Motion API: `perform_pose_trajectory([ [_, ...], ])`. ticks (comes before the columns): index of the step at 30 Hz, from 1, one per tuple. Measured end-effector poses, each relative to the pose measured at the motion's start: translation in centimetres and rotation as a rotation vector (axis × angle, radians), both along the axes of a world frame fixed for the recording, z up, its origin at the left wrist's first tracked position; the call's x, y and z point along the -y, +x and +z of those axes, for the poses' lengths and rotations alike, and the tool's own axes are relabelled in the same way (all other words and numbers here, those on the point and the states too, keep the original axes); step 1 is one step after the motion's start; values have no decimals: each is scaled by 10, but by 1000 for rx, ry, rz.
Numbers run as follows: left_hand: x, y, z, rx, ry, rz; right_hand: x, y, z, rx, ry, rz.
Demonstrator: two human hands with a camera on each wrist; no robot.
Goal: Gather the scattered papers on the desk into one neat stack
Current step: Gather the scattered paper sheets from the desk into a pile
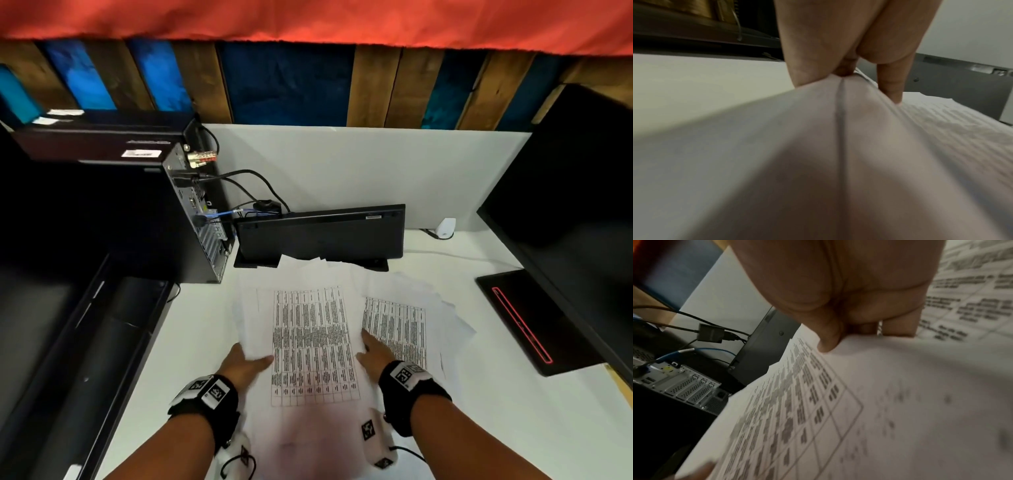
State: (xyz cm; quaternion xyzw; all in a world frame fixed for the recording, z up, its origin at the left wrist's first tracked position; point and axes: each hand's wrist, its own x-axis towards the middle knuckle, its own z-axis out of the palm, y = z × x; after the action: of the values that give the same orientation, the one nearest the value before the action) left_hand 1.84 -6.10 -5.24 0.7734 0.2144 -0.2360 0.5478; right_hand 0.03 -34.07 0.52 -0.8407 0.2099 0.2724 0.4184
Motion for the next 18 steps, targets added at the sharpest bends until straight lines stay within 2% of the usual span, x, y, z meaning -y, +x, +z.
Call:
perform_pose_trajectory([
  [1,-3,-1,2,-10,28,-30,6,0,3,30,-39,-109],
  [3,-4,-5,9,-17,93,-63,29,-3,8,71,-306,-398],
  [4,-4,-7,9,-14,126,-67,43,-9,11,34,-432,-524],
  [5,-3,-6,7,-16,142,-71,56,-15,13,-31,-528,-610],
  [7,1,-5,9,-27,177,-66,73,-23,20,-152,-580,-658],
  [8,4,-5,13,-34,199,-66,79,-24,20,-173,-532,-649],
  [10,7,-2,14,-58,221,-64,85,-21,16,-176,-285,-697],
  [12,6,0,9,-79,253,-65,90,-17,12,-84,-28,-735],
  [13,5,2,7,-83,256,-63,89,-16,12,-36,21,-699],
  [18,4,2,14,-100,292,-79,82,-21,21,197,-75,-573],
])
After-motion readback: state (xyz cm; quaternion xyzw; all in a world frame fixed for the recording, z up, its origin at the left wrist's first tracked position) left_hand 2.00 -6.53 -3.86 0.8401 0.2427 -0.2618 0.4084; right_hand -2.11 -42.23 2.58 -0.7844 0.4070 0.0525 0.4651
